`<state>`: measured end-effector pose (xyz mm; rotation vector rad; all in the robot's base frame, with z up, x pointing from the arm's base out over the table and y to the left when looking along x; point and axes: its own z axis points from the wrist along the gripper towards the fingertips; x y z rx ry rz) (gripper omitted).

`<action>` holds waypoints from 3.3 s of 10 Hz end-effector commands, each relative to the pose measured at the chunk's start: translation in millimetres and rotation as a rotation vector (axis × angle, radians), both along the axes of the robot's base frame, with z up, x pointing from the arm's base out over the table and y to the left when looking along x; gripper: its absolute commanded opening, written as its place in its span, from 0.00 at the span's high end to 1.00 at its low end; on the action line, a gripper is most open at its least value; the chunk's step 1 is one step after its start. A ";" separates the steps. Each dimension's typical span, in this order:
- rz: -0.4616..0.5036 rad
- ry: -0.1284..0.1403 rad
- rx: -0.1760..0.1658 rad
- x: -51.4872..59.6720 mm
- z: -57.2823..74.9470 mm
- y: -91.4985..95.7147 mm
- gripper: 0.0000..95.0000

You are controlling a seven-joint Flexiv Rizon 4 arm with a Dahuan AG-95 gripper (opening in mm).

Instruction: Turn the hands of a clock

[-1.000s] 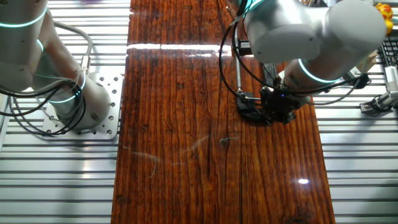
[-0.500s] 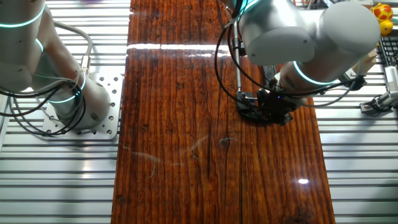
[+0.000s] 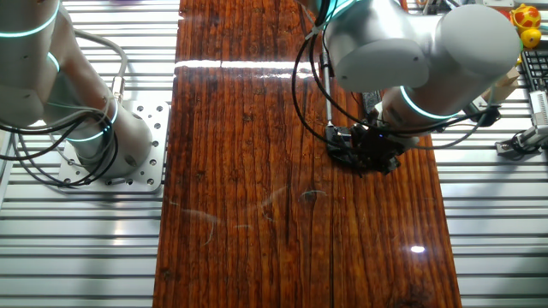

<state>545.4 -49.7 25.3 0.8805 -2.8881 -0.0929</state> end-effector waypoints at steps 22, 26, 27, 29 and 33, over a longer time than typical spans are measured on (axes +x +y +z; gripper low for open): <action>-0.021 0.005 -0.003 -19.0 1.1 -6.3 1.00; -0.049 -0.009 -0.005 -15.6 18.1 -4.8 1.00; -0.039 -0.022 -0.001 -15.0 22.4 -4.4 1.00; -0.065 -0.022 -0.010 -12.3 40.5 -1.3 1.00; -0.260 -0.044 -0.044 -11.7 78.1 12.9 1.00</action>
